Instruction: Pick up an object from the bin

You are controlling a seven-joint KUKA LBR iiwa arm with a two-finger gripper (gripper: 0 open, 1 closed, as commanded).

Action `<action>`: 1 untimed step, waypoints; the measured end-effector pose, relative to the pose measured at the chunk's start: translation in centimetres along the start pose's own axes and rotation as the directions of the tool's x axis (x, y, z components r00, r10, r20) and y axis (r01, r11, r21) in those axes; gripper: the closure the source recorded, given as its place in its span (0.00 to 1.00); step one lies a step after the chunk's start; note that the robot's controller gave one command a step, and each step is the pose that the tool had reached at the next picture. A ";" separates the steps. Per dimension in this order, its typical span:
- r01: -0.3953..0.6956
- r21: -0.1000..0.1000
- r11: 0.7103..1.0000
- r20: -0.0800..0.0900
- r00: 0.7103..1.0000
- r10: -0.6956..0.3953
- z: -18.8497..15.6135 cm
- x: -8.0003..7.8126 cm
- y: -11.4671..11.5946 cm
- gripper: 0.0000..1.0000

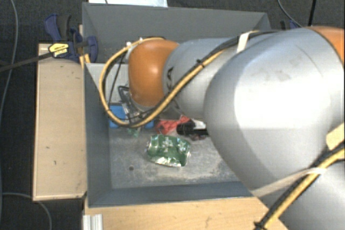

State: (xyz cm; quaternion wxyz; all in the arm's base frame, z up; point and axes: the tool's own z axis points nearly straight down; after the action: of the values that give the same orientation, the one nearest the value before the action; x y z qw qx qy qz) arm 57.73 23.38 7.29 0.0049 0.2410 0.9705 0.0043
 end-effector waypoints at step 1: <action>-0.001 0.002 1.000 -0.001 1.000 0.001 -0.5 0.0 -0.1 1.00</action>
Offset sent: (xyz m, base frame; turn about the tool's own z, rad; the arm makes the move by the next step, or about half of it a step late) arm 0.0001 0.0000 0.0651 0.0000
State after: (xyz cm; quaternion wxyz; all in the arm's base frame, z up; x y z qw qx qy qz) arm 57.66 23.33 7.75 0.0039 0.2412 0.9704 0.0035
